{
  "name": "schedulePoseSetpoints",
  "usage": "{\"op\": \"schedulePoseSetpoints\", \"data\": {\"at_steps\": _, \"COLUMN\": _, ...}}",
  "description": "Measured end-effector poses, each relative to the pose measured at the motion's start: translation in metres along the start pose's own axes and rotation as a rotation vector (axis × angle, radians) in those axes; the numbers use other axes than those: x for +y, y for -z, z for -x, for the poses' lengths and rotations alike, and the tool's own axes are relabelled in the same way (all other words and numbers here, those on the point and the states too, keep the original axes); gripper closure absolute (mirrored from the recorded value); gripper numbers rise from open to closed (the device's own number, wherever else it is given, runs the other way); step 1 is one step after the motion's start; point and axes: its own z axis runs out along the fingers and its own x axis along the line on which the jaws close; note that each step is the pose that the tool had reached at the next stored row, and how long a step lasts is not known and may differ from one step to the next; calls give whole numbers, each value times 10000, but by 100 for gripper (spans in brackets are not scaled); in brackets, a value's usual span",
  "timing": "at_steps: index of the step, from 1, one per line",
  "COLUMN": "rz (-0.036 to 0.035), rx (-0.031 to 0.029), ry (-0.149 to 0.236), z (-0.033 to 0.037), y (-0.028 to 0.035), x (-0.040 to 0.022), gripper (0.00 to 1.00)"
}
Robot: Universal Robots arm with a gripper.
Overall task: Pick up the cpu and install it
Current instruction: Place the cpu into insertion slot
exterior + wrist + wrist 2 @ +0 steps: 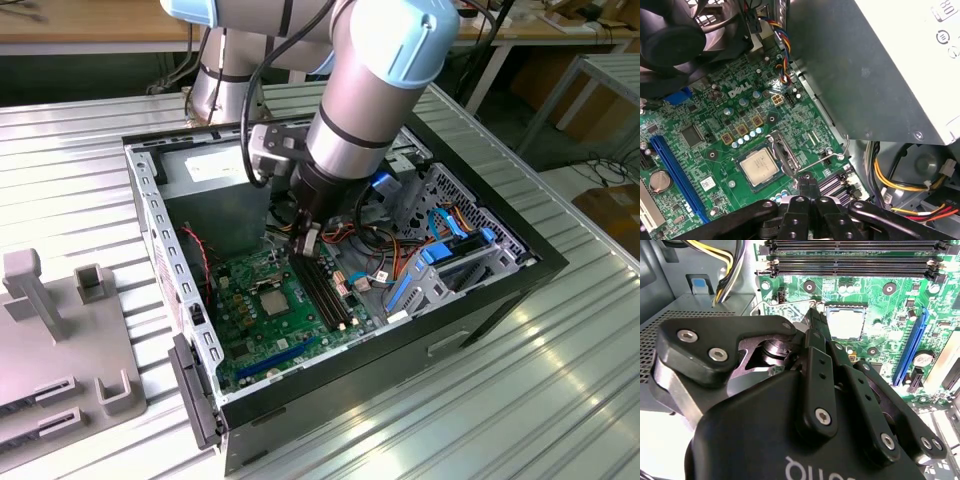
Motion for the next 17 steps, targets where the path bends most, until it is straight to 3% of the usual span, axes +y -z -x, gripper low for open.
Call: {"op": "schedulePoseSetpoints", "data": {"at_steps": 17, "rz": -1, "rx": 1, "ry": 0, "z": -40, "y": 5, "x": -24, "gripper": 89}}
